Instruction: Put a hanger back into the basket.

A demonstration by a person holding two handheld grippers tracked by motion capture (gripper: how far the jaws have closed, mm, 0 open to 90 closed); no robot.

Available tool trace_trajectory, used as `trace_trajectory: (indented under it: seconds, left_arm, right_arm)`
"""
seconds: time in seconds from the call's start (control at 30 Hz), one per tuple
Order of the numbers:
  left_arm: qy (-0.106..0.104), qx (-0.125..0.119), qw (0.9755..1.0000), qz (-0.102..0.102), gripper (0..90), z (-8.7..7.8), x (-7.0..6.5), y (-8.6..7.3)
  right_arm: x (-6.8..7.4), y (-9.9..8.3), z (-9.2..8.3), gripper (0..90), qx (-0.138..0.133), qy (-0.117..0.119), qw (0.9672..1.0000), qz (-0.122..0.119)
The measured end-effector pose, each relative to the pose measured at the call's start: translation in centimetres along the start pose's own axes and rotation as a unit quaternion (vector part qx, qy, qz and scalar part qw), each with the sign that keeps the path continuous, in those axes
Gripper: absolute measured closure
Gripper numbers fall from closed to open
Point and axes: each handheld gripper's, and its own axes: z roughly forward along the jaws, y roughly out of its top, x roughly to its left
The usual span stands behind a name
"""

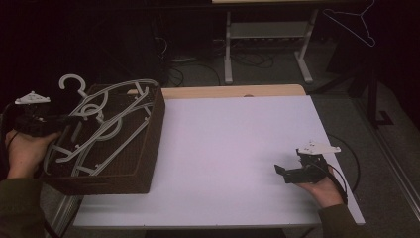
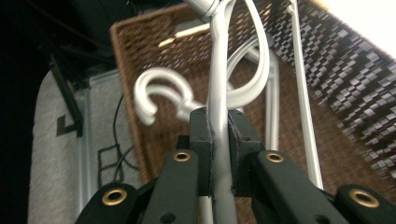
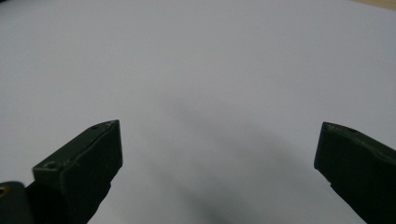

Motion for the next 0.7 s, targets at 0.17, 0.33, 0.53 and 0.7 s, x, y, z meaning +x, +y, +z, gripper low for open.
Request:
trace_trajectory:
  seconds: [0.17,0.33,0.53,0.7]
  left_arm:
    - [0.006,0.027,0.9996,0.004,82.5,1.7,-0.1,-0.7]
    - [0.012,0.05,0.9986,0.014,82.4,3.5,-0.9,-0.9]
    - [0.028,0.065,0.9973,0.021,82.4,5.2,-1.7,-0.8]
    - [-0.004,0.101,0.9949,0.007,80.1,6.1,-1.1,-1.9]
  right_arm:
    - [0.0,0.0,0.1,0.6,0.003,-0.002,1.0,0.001]
    - [0.1,-0.1,0.1,0.7,0.005,-0.003,1.0,0.001]
    - [0.0,-0.1,0.0,0.7,0.003,-0.003,1.0,-0.001]
    - [0.0,-0.1,0.0,0.7,0.002,-0.003,1.0,-0.002]
